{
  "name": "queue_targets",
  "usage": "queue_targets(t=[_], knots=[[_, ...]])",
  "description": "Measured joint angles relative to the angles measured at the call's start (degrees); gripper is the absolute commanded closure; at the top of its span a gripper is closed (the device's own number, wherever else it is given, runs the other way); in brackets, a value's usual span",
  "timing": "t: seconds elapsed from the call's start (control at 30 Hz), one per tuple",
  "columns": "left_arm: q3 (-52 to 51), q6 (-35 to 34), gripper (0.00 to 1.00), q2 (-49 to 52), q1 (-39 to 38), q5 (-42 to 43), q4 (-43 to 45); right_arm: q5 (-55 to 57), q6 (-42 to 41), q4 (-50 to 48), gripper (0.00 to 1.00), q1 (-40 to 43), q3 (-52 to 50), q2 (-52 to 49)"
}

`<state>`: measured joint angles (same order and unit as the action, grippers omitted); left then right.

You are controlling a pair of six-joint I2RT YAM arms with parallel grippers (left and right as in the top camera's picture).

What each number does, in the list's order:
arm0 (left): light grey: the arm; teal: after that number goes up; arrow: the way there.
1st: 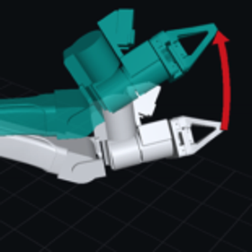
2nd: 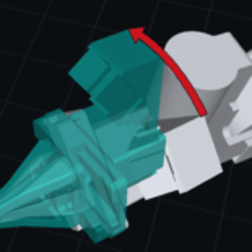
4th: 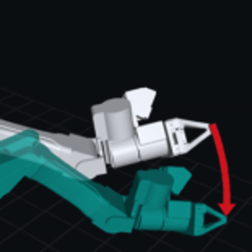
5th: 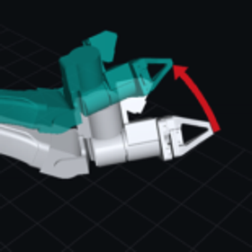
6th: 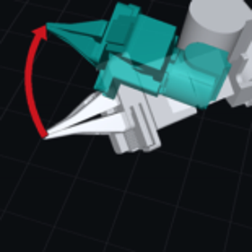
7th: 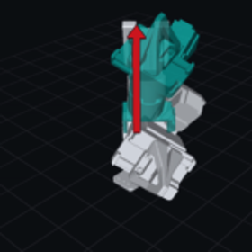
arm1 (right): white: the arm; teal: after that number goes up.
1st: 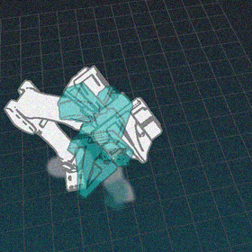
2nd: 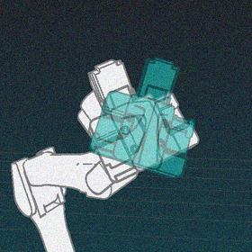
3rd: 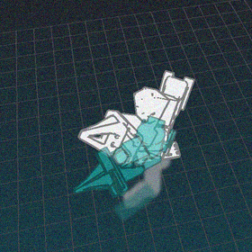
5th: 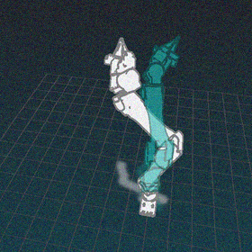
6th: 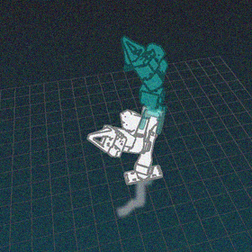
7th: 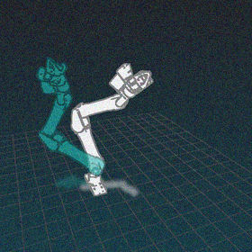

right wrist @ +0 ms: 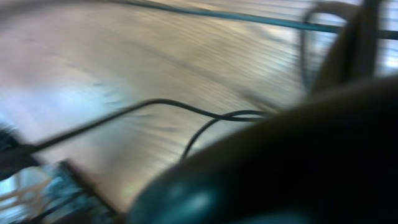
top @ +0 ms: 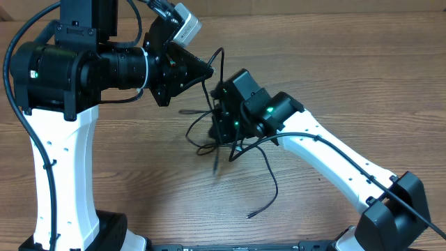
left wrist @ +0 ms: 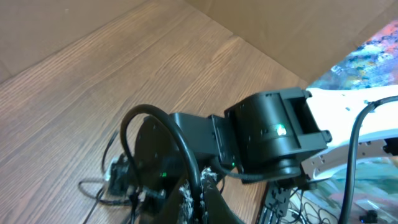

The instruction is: Untangle cables

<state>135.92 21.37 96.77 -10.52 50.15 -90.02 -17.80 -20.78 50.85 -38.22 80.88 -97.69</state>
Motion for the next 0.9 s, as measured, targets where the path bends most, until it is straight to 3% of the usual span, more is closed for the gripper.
queue_targets(t=[0.3,0.67,0.83,0.9], knots=[[0.2,0.0,0.96,0.0,0.0,-0.1,0.7,10.6,0.0,8.5,0.96,11.4,0.0,-0.3],[0.2,0.0,0.96,0.0,2.0,0.7,0.3,11.4,2.9,10.5,0.96,27.8,-0.1,-0.4],[0.2,0.0,0.85,0.0,2.2,0.0,-0.5,6.5,9.6,10.4,0.96,29.7,0.0,-0.4],[0.2,0.0,0.74,0.0,2.1,-1.1,-1.3,3.9,12.2,9.9,0.96,29.6,0.0,-0.4]])
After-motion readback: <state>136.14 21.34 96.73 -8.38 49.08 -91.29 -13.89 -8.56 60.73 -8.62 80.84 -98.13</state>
